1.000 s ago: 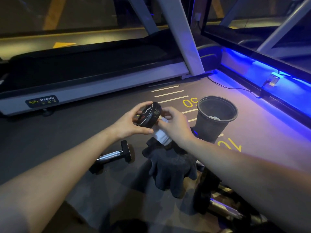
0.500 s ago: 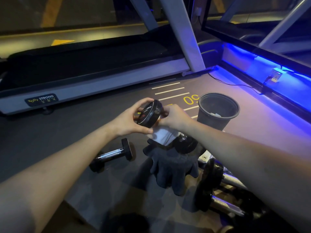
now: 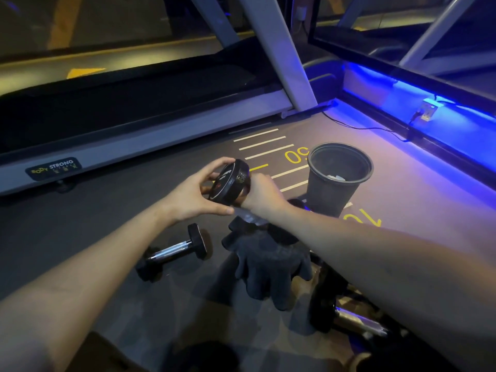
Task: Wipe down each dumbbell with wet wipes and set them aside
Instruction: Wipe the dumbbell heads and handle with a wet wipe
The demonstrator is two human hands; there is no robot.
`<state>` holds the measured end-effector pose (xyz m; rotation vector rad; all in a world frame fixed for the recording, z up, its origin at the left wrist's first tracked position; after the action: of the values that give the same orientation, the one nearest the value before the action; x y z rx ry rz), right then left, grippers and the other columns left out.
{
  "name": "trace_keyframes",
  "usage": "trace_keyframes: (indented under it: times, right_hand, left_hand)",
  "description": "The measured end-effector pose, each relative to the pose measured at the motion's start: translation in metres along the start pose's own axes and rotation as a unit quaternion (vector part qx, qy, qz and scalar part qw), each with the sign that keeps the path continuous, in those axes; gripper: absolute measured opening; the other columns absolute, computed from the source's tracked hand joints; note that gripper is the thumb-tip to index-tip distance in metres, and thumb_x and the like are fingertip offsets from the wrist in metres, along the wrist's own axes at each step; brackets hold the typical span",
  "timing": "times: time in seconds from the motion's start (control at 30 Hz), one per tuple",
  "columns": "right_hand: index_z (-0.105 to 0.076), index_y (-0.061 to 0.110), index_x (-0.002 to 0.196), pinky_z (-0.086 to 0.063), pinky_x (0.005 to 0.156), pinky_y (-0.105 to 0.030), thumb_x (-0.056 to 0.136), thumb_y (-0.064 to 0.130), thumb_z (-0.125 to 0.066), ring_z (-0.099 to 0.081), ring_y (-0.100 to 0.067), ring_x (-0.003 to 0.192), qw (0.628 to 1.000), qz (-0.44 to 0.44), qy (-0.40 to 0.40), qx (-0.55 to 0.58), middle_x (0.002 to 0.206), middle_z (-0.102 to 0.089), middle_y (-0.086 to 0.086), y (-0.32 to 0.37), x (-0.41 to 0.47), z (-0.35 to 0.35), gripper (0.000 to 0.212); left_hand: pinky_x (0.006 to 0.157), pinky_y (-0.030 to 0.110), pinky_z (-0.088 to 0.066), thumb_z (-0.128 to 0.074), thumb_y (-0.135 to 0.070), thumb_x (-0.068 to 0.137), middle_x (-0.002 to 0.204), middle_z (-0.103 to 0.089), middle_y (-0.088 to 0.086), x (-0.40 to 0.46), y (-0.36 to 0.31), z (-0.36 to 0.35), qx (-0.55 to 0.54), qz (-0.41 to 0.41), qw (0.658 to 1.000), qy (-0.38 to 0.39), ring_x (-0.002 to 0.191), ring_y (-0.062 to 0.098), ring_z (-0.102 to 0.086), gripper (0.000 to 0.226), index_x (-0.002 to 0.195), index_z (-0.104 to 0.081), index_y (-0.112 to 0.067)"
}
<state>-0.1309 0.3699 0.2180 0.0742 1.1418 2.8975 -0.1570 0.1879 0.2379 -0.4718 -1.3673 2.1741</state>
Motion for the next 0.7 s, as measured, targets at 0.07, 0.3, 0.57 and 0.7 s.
trace_keyframes:
  times: [0.07, 0.3, 0.57, 0.7]
  right_hand:
    - [-0.066, 0.015, 0.080, -0.044, 0.058, -0.026, 0.075, 0.032, -0.073, -0.070, -0.030, 0.071, 0.999, -0.002, -0.045, -0.026, 0.073, -0.071, -0.008, 0.001, -0.008, -0.001, 0.019]
    - [-0.055, 0.015, 0.057, -0.044, 0.050, -0.025, 0.076, 0.033, -0.074, -0.060, -0.016, 0.051, 1.000, 0.009, -0.002, 0.012, 0.051, -0.053, 0.001, 0.000, -0.006, 0.014, 0.032]
    - [-0.067, 0.013, 0.076, -0.044, 0.058, -0.030, 0.073, 0.030, -0.084, -0.050, -0.013, 0.065, 0.991, 0.013, 0.134, -0.002, 0.072, -0.060, -0.001, -0.002, 0.010, 0.031, 0.025]
    - [-0.067, 0.016, 0.079, -0.045, 0.064, -0.031, 0.078, 0.040, -0.075, -0.063, -0.033, 0.076, 0.997, -0.017, -0.038, -0.062, 0.083, -0.069, -0.012, 0.003, -0.016, 0.008, 0.025]
  left_hand:
    - [0.088, 0.014, -0.052, -0.086, 0.010, 0.068, 0.131, -0.054, 0.005, 0.001, -0.003, -0.001, -0.009, -0.003, 1.000, 0.001, 0.109, -0.001, -0.067, 0.099, 0.147, -0.044, -0.035]
    - [0.091, 0.018, -0.053, -0.084, 0.013, 0.069, 0.133, -0.055, 0.002, 0.002, -0.005, -0.003, -0.006, -0.006, 1.000, 0.006, 0.114, 0.008, -0.067, 0.102, 0.149, -0.043, -0.035]
    - [0.106, 0.030, -0.050, -0.093, -0.002, 0.061, 0.132, -0.056, -0.007, 0.000, -0.009, -0.004, 0.011, -0.017, 1.000, 0.023, 0.122, 0.011, -0.063, 0.101, 0.143, -0.047, -0.040]
    - [0.103, 0.029, -0.052, -0.092, -0.029, 0.053, 0.133, -0.056, -0.005, 0.000, -0.011, -0.005, 0.002, -0.020, 1.000, 0.001, 0.128, 0.018, -0.059, 0.095, 0.134, -0.051, -0.058]
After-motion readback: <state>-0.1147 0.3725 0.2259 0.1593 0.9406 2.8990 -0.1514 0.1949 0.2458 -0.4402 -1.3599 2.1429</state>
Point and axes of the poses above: each hand's wrist, its own x-axis towards the middle knuckle, its own z-axis out of the back of the hand, y = z × x, the point moved 1 cm from there along x, towards the middle knuckle
